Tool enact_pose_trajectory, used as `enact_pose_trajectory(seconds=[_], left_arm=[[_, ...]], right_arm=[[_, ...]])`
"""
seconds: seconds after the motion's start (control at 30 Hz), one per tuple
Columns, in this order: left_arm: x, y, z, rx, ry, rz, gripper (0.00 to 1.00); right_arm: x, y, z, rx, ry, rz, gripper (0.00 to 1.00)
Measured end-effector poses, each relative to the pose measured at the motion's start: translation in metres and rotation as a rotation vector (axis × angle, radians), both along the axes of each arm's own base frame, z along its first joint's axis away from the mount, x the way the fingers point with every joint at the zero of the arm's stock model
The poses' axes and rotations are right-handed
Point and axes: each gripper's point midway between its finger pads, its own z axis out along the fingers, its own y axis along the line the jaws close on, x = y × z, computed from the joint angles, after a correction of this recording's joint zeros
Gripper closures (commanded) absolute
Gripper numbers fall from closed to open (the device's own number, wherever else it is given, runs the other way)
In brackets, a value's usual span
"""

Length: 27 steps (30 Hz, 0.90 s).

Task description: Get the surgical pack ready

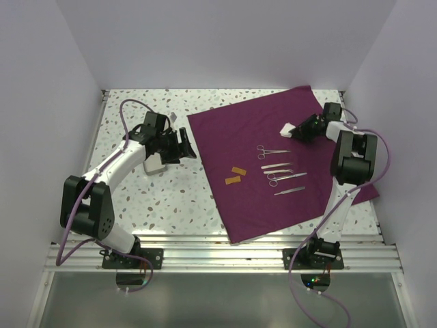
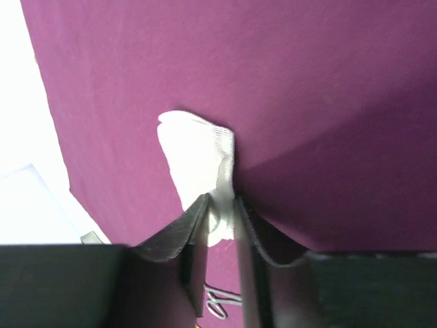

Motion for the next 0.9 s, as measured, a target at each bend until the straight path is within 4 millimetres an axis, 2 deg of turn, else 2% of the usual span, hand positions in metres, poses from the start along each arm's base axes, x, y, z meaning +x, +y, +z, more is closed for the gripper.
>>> enact_pose_trajectory(seconds=[0.17, 0.27, 0.37, 0.47, 0.5, 0.57, 0.7, 0.77, 0.83, 0.9], left_arm=[[0.0, 0.0, 0.0, 0.0, 0.0, 0.0, 0.25], [0.0, 0.0, 0.0, -0.001, 0.0, -0.001, 0.23], [-0.001, -0.003, 0.002, -0.018, 0.002, -0.012, 0.13], [-0.001, -0.008, 0.007, -0.047, -0.007, -0.03, 0.08], [-0.001, -0.01, 0.01, -0.058, -0.014, -0.036, 0.07], [0.0, -0.014, 0.018, -0.087, -0.038, -0.048, 0.06], [0.004, -0.03, 0.052, -0.202, -0.123, -0.082, 0.03], [0.005, -0.04, 0.073, -0.281, -0.181, -0.108, 0.0], [0.002, -0.052, 0.097, -0.395, -0.238, -0.132, 0.0], [-0.004, -0.059, 0.113, -0.487, -0.271, -0.144, 0.0]], right_arm=[[-0.001, -0.003, -0.005, -0.025, 0.016, -0.013, 0.99], [-0.003, -0.003, -0.006, -0.043, 0.019, -0.005, 1.0], [-0.008, 0.002, -0.003, -0.074, 0.028, 0.026, 1.0], [-0.019, 0.015, 0.016, -0.127, 0.018, 0.075, 1.0], [-0.024, 0.022, 0.028, -0.149, 0.008, 0.096, 1.0], [-0.033, 0.043, 0.065, -0.19, -0.049, 0.153, 1.0], [-0.053, 0.107, 0.158, -0.222, -0.25, 0.323, 1.0], [-0.068, 0.139, 0.196, -0.202, -0.346, 0.412, 1.0], [-0.096, 0.178, 0.23, -0.149, -0.436, 0.531, 1.0], [-0.122, 0.203, 0.249, -0.099, -0.491, 0.62, 1.0]])
